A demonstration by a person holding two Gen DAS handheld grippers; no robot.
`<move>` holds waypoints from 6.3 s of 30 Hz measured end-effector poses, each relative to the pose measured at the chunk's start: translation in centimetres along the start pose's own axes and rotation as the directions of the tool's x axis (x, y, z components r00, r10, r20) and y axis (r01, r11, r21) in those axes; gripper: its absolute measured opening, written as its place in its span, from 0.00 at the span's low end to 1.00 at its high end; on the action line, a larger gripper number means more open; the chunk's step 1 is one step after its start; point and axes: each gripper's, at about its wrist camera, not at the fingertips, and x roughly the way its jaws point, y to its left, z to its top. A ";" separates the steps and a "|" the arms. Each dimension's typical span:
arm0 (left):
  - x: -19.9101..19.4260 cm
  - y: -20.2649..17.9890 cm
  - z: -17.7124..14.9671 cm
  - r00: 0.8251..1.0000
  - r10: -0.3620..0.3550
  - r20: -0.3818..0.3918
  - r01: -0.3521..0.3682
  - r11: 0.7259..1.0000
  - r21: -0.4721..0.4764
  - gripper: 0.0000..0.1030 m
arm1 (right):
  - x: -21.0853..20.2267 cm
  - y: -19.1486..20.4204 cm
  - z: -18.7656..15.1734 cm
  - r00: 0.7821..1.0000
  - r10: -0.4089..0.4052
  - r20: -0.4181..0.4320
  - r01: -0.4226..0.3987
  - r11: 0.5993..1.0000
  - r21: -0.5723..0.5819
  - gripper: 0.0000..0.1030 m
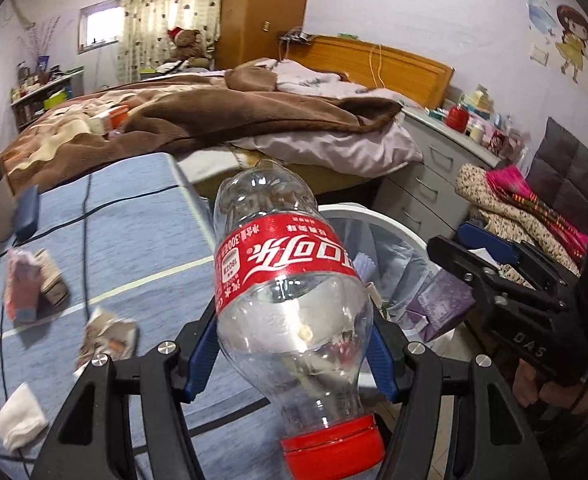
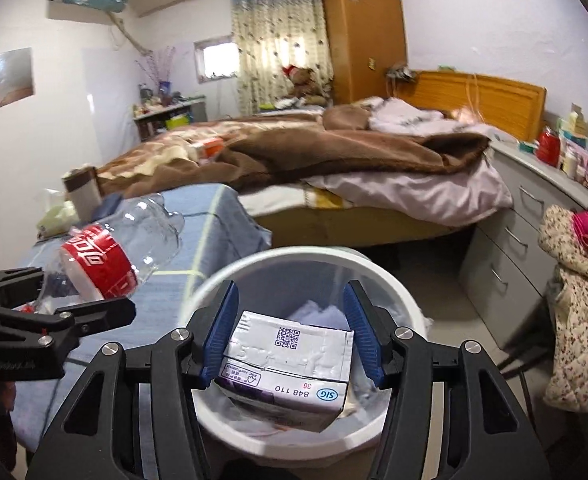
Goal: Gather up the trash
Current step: 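Open both tools to drop the bottle and carton into the wastebasket, then move the left tool to the white tissue while the right tool approaches the printed snack wrapper, then grasp the white tissue with the left tool while the right tool grasps the snack wrapper, then lift the tissue and snack wrapper and carry both over the wastebasket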
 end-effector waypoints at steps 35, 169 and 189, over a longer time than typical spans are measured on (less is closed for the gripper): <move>0.0 0.1 -0.4 1.000 -0.006 0.009 0.006 1.000 -0.017 0.73 | -0.8 -0.3 -0.3 1.000 0.006 -0.024 -0.005 0.998 0.062 0.67; -7.5 17.8 -8.5 0.992 0.128 0.006 -0.126 0.983 -0.134 0.40 | 1.9 15.0 -2.1 0.962 0.227 -0.151 -0.243 0.965 -0.099 0.30; -2.0 6.2 -2.2 0.997 -0.069 0.030 0.070 0.997 -0.019 0.41 | -0.5 3.9 -0.7 0.997 0.023 -0.075 -0.023 1.000 -0.007 0.30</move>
